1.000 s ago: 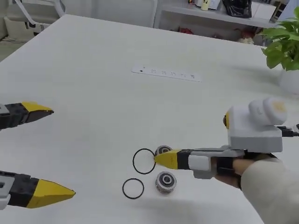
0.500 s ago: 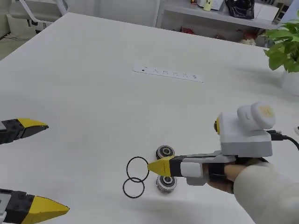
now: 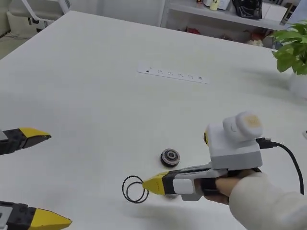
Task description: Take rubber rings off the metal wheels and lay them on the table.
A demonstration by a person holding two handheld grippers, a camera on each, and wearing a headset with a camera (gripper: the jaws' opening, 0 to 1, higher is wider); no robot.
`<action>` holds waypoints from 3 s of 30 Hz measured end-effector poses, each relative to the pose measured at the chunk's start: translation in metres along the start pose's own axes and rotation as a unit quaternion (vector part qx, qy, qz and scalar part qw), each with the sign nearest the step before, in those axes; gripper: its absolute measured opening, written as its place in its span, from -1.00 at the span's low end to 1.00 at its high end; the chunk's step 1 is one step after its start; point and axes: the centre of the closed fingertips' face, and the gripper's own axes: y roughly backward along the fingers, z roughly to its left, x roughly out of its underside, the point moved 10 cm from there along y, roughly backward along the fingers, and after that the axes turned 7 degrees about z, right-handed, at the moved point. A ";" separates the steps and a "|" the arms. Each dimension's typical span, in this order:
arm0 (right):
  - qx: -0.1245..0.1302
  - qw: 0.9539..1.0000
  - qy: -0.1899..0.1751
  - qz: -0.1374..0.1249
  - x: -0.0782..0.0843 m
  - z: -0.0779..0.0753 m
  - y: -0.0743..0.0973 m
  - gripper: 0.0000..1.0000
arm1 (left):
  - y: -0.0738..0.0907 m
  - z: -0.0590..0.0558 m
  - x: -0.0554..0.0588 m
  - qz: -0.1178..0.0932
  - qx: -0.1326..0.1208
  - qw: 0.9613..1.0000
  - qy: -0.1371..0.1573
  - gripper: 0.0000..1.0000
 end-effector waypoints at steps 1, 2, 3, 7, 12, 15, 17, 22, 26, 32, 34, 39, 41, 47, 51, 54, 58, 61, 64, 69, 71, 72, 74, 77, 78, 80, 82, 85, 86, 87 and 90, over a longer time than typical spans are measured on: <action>0.004 1.000 0.001 0.000 0.000 -0.001 -0.001 -1.00 | 0.000 0.000 0.000 0.000 0.000 1.000 0.000 0.88; 0.006 1.000 0.001 0.001 0.000 -0.001 -0.001 -1.00 | -0.001 -0.001 0.000 0.001 0.001 1.000 0.001 0.88; 0.010 1.000 0.000 0.002 0.000 -0.002 -0.003 -1.00 | -0.001 -0.001 0.000 0.002 0.001 1.000 0.001 0.88; 0.018 1.000 0.000 0.009 0.002 -0.004 -0.008 -1.00 | -0.003 -0.003 -0.001 0.001 0.004 1.000 0.002 0.87; 0.019 0.999 0.013 0.032 0.005 -0.002 -0.017 -1.00 | -0.004 -0.003 -0.001 0.001 0.006 1.000 0.004 0.87; 0.024 0.999 0.016 0.038 0.007 -0.003 -0.020 -1.00 | -0.006 -0.003 0.001 0.002 0.006 1.000 0.007 0.87; 0.030 0.998 0.017 0.045 0.008 -0.006 -0.022 -1.00 | -0.007 -0.003 0.001 0.003 0.007 1.000 0.008 0.86; 0.042 0.998 0.017 0.046 0.008 -0.009 -0.022 -1.00 | -0.008 -0.004 0.002 0.004 0.009 1.000 0.009 0.86; 0.047 0.998 0.018 0.046 0.007 -0.011 -0.022 -0.97 | -0.009 -0.003 0.002 0.005 0.009 1.000 0.009 0.86; 0.056 0.997 0.020 0.044 0.007 -0.013 -0.021 -0.87 | -0.009 -0.003 0.002 0.005 0.010 1.000 0.008 0.85; 0.058 0.997 0.020 0.039 0.006 -0.014 -0.019 -0.86 | -0.008 -0.002 0.002 0.006 0.009 1.000 0.008 0.85; 0.064 0.997 0.018 0.025 0.002 -0.017 -0.012 -0.83 | -0.007 -0.001 0.001 0.006 0.007 1.000 0.006 0.85; 0.066 0.998 0.016 0.017 0.001 -0.018 -0.009 -0.83 | -0.007 -0.001 0.000 0.006 0.007 1.000 0.006 0.85; 0.070 0.997 0.015 0.005 -0.002 -0.019 -0.003 -0.81 | -0.006 0.000 -0.001 0.006 0.005 1.000 0.005 0.85; 0.071 0.997 0.016 -0.005 -0.004 -0.019 0.000 -0.80 | -0.006 0.000 -0.002 0.006 0.005 1.000 0.004 0.85; 0.073 0.997 0.017 -0.013 -0.006 -0.019 0.003 -0.80 | -0.006 0.000 -0.003 0.006 0.005 1.000 0.004 0.85; 0.078 0.996 0.017 -0.026 -0.009 -0.019 0.009 -0.79 | -0.006 0.000 -0.005 0.004 0.005 1.000 0.003 0.85; 0.081 0.996 0.015 -0.037 -0.011 -0.020 0.013 -0.78 | -0.005 0.000 -0.006 0.004 0.005 1.000 0.001 0.84; 0.086 0.995 0.012 -0.050 -0.013 -0.023 0.020 -0.78 | -0.004 0.001 -0.009 0.002 0.005 1.000 -0.001 0.84; 0.094 0.993 0.004 -0.070 -0.016 -0.027 0.028 -0.76 | -0.002 0.003 -0.012 -0.002 0.002 1.000 -0.003 0.85; 0.100 0.992 0.001 -0.078 -0.018 -0.029 0.033 -0.75 | -0.001 0.003 -0.012 -0.002 0.001 1.000 -0.003 0.84; 0.103 0.991 0.000 -0.083 -0.018 -0.030 0.035 -0.75 | 0.000 0.003 -0.012 -0.001 0.000 1.000 -0.004 0.85; 0.107 0.990 -0.002 -0.090 -0.019 -0.032 0.039 -0.73 | 0.001 0.004 -0.013 -0.002 -0.001 1.000 -0.005 0.85; 0.113 0.989 -0.005 -0.098 -0.020 -0.034 0.044 -0.72 | 0.003 0.005 -0.015 -0.004 -0.005 1.000 -0.005 0.85; 0.115 0.988 -0.005 -0.100 -0.021 -0.035 0.045 -0.71 | 0.004 0.005 -0.016 -0.004 -0.005 1.000 -0.006 0.85; 0.119 0.987 -0.008 -0.107 -0.021 -0.037 0.049 -0.70 | 0.004 0.006 -0.017 -0.005 -0.008 1.000 -0.006 0.85; 0.123 0.986 -0.010 -0.112 -0.022 -0.039 0.052 -0.70 | 0.004 0.006 -0.018 -0.005 -0.009 1.000 -0.007 0.85; 0.132 0.984 -0.012 -0.119 -0.022 -0.042 0.057 -0.69 | 0.005 0.006 -0.021 -0.006 -0.009 1.000 -0.009 0.85; 0.134 0.984 -0.012 -0.120 -0.022 -0.043 0.059 -0.68 | 0.005 0.006 -0.023 -0.007 -0.009 1.000 -0.010 0.85; 0.138 0.983 -0.012 -0.120 -0.021 -0.045 0.060 -0.67 | 0.005 0.006 -0.024 -0.008 -0.009 1.000 -0.012 0.85; 0.150 0.982 -0.008 -0.115 -0.019 -0.049 0.063 -0.65 | 0.006 0.007 -0.033 -0.013 -0.006 1.000 -0.011 0.85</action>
